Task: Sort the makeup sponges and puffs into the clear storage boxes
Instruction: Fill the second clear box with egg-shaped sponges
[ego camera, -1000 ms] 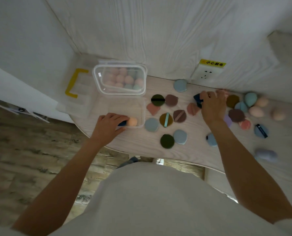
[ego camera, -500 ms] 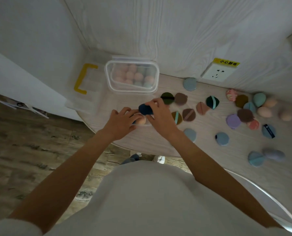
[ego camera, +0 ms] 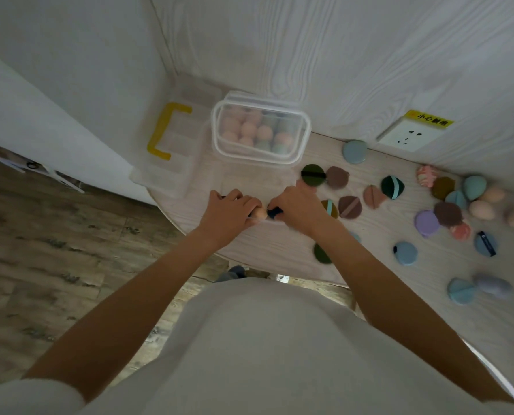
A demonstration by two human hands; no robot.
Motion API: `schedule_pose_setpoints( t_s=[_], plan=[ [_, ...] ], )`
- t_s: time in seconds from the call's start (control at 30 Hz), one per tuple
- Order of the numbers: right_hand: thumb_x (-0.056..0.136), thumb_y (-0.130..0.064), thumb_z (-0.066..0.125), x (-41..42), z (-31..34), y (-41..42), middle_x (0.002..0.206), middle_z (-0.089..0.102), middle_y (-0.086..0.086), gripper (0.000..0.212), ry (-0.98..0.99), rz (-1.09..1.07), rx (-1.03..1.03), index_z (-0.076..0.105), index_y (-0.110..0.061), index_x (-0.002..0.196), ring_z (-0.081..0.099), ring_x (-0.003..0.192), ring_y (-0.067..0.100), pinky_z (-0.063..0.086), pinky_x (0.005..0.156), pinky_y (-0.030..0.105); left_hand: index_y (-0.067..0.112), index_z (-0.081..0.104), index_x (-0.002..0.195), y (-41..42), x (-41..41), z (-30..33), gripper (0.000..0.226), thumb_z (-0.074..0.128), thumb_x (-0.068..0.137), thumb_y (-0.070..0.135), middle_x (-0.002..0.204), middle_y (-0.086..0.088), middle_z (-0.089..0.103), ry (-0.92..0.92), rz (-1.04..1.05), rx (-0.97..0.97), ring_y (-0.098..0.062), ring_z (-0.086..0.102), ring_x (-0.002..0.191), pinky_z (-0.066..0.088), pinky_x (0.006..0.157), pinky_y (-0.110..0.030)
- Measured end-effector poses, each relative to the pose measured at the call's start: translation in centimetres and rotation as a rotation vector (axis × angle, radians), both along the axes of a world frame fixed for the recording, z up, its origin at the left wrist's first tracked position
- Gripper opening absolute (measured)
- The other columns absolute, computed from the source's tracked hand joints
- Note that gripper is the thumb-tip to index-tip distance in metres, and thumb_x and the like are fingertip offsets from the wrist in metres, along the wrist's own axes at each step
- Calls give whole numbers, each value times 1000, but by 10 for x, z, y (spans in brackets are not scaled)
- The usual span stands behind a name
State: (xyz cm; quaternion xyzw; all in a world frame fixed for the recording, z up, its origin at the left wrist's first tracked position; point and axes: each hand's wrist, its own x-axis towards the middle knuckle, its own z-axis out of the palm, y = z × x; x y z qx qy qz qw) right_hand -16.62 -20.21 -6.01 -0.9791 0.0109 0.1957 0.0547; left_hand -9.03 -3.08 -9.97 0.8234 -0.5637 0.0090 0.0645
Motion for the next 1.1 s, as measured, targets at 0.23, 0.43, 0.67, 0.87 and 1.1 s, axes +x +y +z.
schedule_pose_setpoints(
  t_s=[0.23,0.43,0.67,0.87,1.1],
  plan=[
    [92,-22,48,4,6,-10,93,69,-7,21,27,97,33,68,-28,96,56,103,13,10,113,42,19,67,89,-3,-4,4,25,78,68,25,70,3,63,-41,18,-67,-19,60,71,28,55,-30],
    [93,-33,45,0,12,-11,110,64,-3,28,-30,82,38,67,-21,106,54,107,20,-6,114,52,18,65,105,-2,-1,6,43,79,67,31,98,3,68,34,-6,-44,-21,63,80,30,59,-32],
    [92,-17,39,-6,-1,-8,103,64,5,29,14,30,-71,64,-16,107,47,111,24,2,110,49,17,63,110,-3,-1,9,50,82,64,29,110,-1,66,116,28,-58,-26,63,84,34,63,-35],
    [89,-12,43,-7,0,-6,119,56,6,38,43,-111,102,59,-25,121,36,125,22,-11,108,59,21,69,100,-4,0,8,38,81,65,24,93,7,71,48,15,-87,-22,64,80,37,63,-35],
    [91,-14,49,-22,-1,-9,126,55,11,28,-246,-273,164,63,-17,115,38,129,21,-2,113,48,19,65,109,-6,-5,7,46,78,66,28,96,5,69,48,29,-30,-22,62,83,36,65,-35]
  ],
)
